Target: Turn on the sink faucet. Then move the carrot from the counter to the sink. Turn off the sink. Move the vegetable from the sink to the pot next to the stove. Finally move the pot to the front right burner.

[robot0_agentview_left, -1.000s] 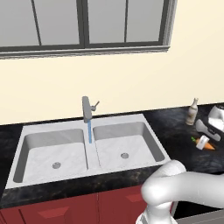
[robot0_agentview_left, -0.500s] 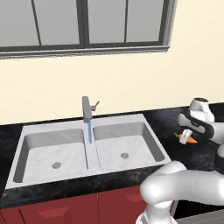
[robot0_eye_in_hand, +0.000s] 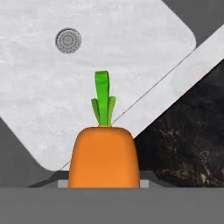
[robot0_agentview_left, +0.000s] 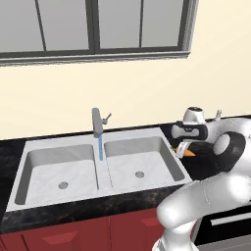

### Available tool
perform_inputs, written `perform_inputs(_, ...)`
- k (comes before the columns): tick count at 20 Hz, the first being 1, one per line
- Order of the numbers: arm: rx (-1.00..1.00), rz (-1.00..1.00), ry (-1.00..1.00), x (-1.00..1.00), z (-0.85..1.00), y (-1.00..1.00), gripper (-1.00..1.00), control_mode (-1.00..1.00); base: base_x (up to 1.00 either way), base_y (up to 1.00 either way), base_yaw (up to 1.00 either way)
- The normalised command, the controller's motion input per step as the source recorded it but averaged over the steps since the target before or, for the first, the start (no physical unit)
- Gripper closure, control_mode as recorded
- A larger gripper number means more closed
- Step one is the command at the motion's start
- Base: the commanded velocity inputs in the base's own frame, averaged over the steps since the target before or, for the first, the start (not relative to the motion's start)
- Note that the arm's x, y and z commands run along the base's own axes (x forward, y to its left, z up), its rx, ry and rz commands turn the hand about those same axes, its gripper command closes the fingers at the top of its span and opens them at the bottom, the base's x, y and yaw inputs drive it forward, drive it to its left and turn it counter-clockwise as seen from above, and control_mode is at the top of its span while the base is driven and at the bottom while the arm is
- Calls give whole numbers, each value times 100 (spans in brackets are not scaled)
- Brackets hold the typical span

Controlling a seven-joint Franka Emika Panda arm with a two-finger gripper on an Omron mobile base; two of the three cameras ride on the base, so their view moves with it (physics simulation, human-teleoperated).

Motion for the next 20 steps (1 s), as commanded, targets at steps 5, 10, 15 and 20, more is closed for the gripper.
perform_inputs(5,0,9,3,40,0,76,100,-100,0,0,0)
perform_inputs(10,0,5,6,26,-5,76,100,-100,0,0,0)
perform_inputs(15,0,7,6,11,-16,57,100,-100,0,0,0)
perform_inputs(20,0,5,1,18,-35,43,100,-100,0,0,0)
